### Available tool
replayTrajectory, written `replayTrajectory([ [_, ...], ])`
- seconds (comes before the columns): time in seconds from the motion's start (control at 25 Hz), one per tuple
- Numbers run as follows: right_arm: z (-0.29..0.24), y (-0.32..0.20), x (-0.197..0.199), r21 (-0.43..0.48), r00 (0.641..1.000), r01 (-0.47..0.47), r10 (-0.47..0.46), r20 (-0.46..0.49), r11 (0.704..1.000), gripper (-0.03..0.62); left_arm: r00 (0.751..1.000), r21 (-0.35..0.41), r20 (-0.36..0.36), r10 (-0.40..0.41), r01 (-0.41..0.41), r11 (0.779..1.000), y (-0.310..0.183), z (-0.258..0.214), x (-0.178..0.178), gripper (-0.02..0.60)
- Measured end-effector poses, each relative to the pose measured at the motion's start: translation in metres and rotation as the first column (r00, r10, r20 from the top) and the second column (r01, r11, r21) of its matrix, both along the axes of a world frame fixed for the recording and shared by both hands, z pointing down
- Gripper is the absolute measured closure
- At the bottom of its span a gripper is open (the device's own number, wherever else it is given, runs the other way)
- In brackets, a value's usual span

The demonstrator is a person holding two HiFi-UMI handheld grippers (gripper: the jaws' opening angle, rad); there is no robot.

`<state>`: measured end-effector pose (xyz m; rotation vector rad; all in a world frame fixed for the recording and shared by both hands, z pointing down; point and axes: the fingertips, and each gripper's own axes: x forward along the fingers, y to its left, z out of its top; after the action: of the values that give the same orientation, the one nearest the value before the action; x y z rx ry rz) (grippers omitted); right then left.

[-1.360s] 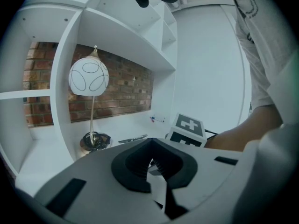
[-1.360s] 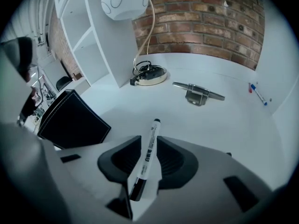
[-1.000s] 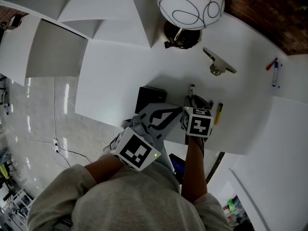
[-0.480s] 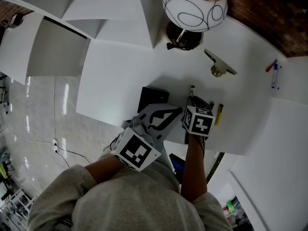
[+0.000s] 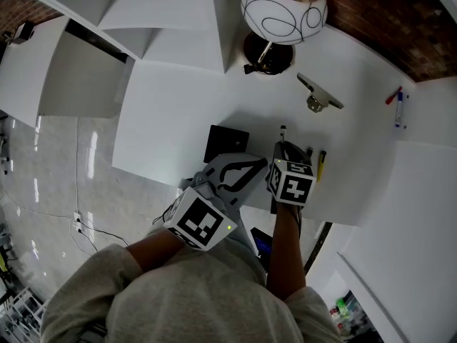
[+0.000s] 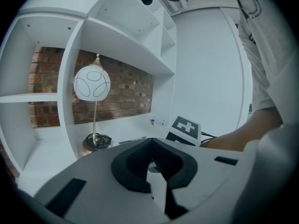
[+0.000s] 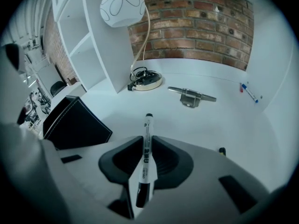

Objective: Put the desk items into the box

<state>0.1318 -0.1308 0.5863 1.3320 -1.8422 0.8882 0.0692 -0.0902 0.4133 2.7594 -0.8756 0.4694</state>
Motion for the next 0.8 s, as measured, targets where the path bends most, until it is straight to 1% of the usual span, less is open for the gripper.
replayTrajectory([
  [0.24, -0.024, 0.001, 0.003, 0.099, 1.000, -0.020, 0.022, -0.018, 0.995, 0.517, 1.000, 0.021, 0.004, 0.011, -0.011, 1.000, 0.007, -0.009, 0.001, 0.575],
  [0.48, -0.043, 0.006, 0.003, 0.171, 0.998, -0.061, 0.061, 0.007, 0.983, 0.517, 1.000, 0.031, -0.007, 0.010, -0.010, 0.999, 0.012, -0.019, -0.001, 0.575],
  [0.64, -0.061, 0.007, 0.003, 0.242, 0.996, -0.088, 0.084, 0.025, 0.966, 0.517, 1.000, 0.042, -0.013, 0.010, -0.009, 0.999, 0.016, -0.026, -0.005, 0.575],
  [0.8, -0.082, 0.006, 0.002, 0.326, 0.993, -0.114, 0.101, 0.055, 0.938, 0.517, 0.999, 0.043, -0.037, -0.002, 0.003, 0.999, 0.019, -0.034, -0.007, 0.575],
])
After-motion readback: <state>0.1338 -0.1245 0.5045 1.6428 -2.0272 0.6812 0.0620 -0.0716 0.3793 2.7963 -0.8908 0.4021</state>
